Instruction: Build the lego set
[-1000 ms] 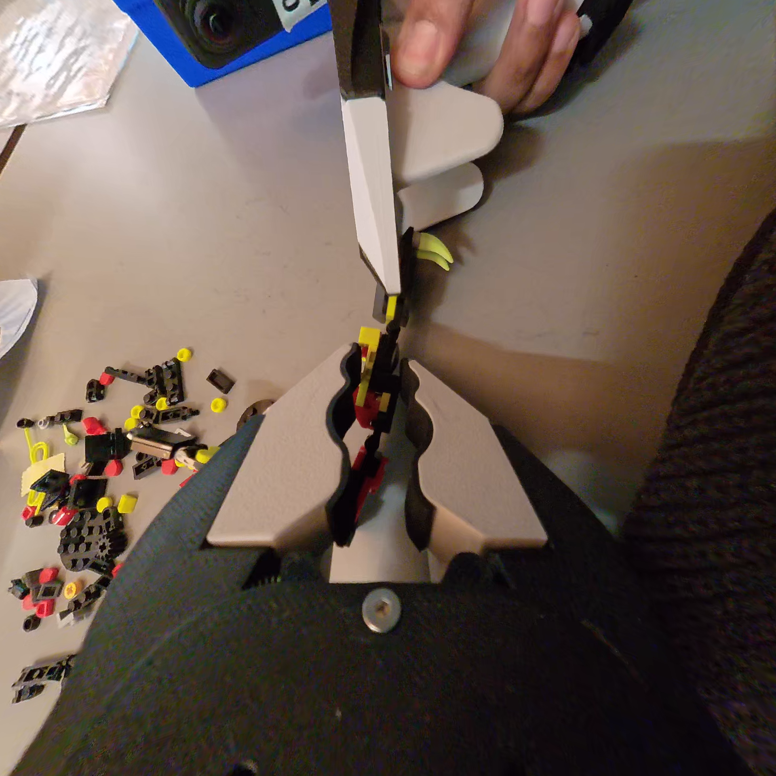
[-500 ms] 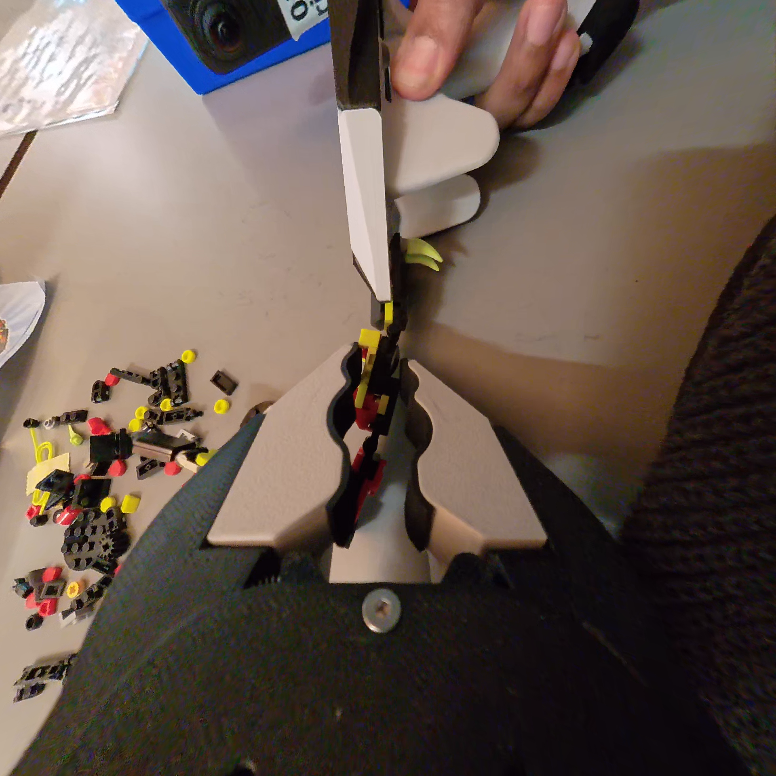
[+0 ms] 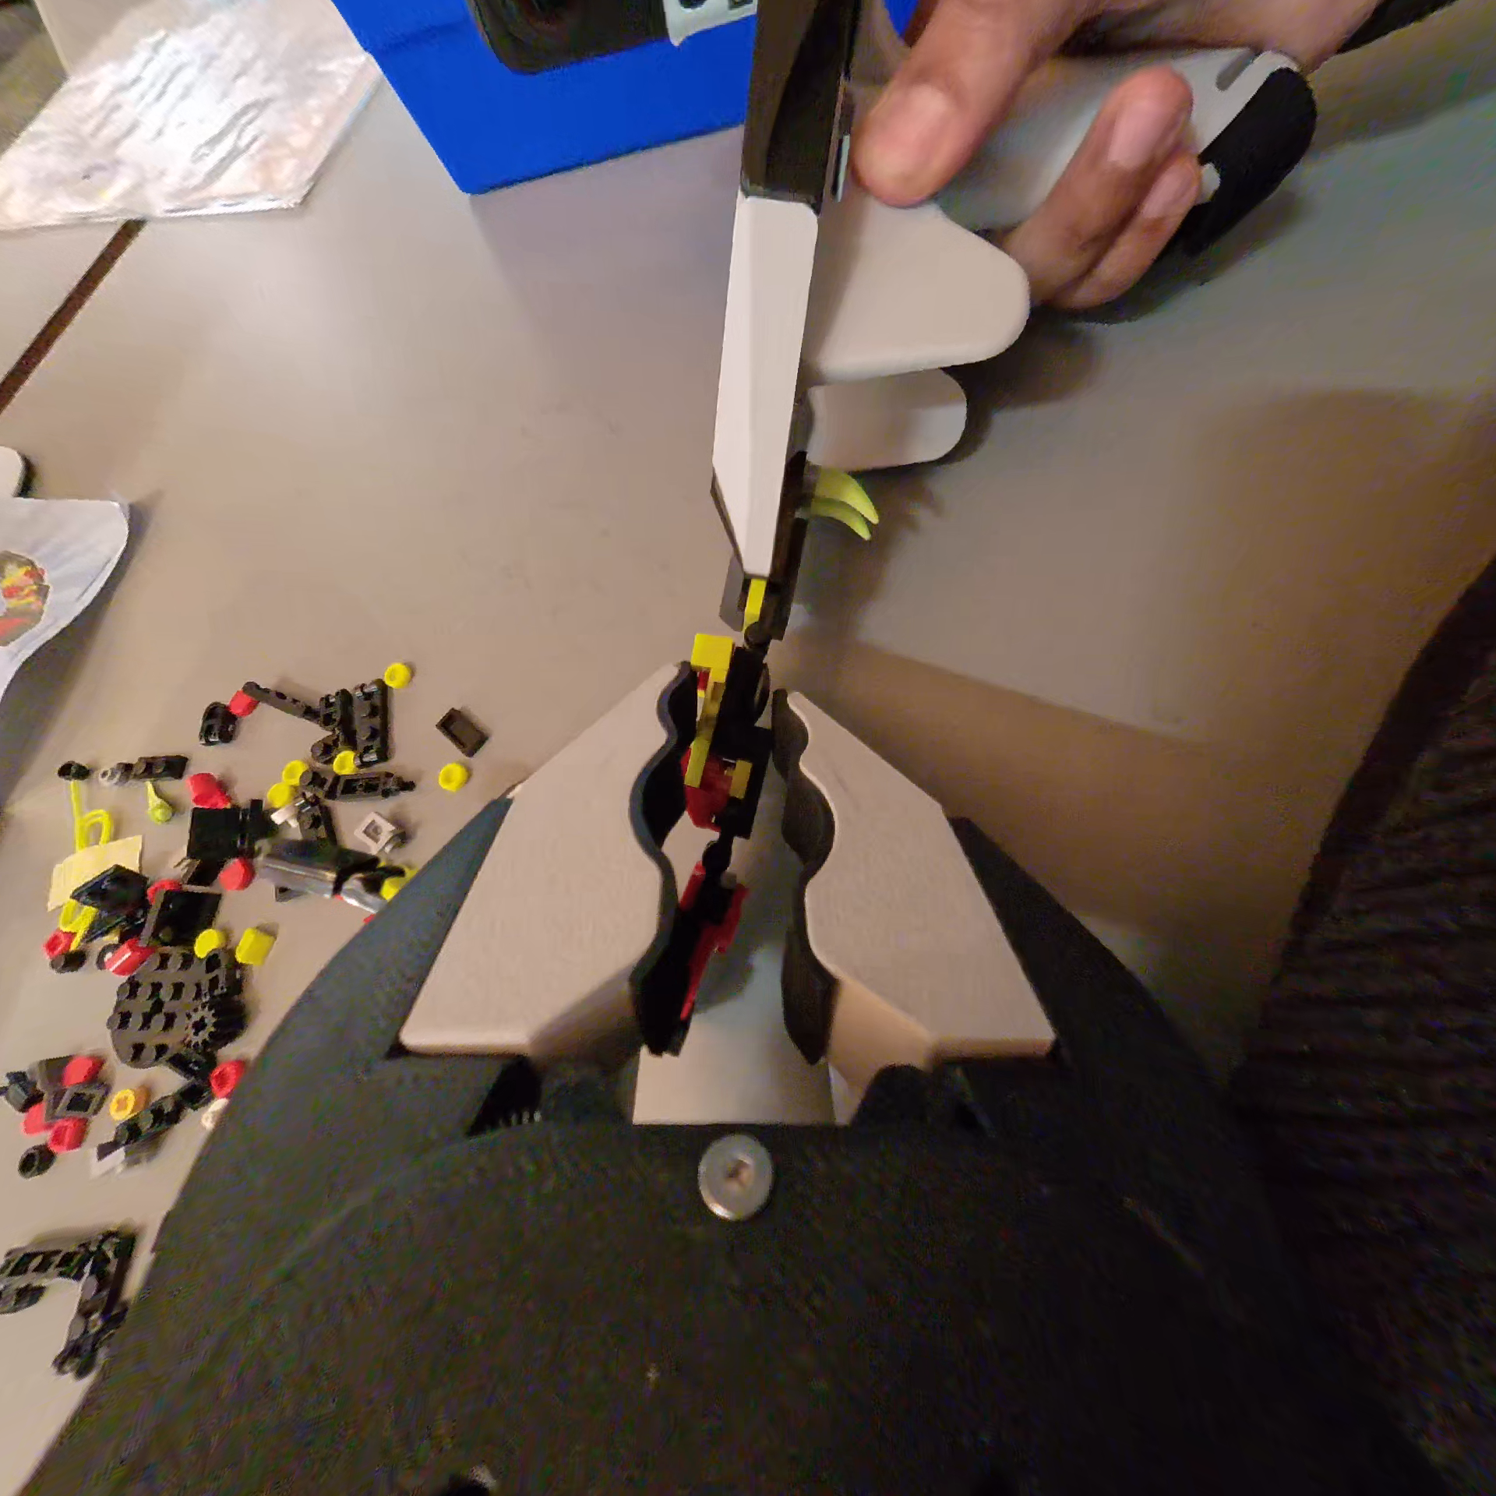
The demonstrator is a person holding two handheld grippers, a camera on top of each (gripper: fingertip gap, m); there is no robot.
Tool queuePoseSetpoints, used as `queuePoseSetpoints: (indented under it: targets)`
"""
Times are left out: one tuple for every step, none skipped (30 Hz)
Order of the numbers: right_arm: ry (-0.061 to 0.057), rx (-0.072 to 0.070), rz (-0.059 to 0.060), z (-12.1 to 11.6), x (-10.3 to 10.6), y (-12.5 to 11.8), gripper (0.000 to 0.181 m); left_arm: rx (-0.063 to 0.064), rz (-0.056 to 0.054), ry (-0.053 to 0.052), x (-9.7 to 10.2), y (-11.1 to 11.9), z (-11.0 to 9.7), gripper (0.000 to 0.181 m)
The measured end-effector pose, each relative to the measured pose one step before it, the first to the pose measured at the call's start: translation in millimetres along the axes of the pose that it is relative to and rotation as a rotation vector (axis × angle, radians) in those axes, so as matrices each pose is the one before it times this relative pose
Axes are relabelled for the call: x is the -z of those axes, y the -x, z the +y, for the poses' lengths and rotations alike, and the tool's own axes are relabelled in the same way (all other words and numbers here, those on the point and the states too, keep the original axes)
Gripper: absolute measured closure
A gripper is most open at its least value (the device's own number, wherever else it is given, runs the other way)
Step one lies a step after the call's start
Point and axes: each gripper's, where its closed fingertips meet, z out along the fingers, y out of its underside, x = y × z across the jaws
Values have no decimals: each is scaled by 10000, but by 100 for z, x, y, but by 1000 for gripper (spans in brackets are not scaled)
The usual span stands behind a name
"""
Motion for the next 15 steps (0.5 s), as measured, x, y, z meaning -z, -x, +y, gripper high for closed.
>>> queuePoseSetpoints:
  targets:
    - [4, 32, 25, -4, -3, 6, 156, -62, -60, 9, 11, 5, 7, 165]
    - [3, 37, 2, -33, 20, 63, 156, -44, -54, -36, 37, 13, -55, 165]
    - [-7, 44, 0, -68, 40, 113, 156, -7, -38, -48, 66, 27, -103, 165]
    - [15, 97, 79, -68, 45, 78, 156, 21, -20, -17, 110, 35, -118, 157]
    - [51, 184, 206, -86, 88, -33, 156, 57, -42, -80, 223, 130, -255, 149]
    - [54, 246, 175, -117, 139, 62, 156, 87, -40, -86, 332, 225, -262, 142]
    - [42, 200, 135, -197, 182, 167, 156, 171, -120, -73, 401, 431, -210, 134]
    - [58, 284, 162, -236, 216, 185, 156, 203, -84, -120, 477, 458, -217, 127]
    - [91, 331, 166, -254, 218, 244, 156, 238, -20, -154, 526, 423, -223, 121]
    - [171, 390, 150, -204, 199, 308, 157, 269, -8, -133, 528, 458, -159, 117]
    - [169, 411, 176, -271, 189, 331, 156, 276, 33, -100, 497, 395, -88, 115]
    - [119, 412, 151, -391, 190, 415, 156, 247, 107, -67, 430, 257, -3, 113]
    - [220, 474, 146, -313, 170, 470, 156, 211, 54, -52, 394, 265, 64, 112]
    - [244, 504, 189, -319, 155, 438, 156, 175, 87, -12, 316, 144, 149, 112]
    - [234, 555, 209, -359, 132, 462, 156, 154, 120, 48, 234, 20, 246, 111]
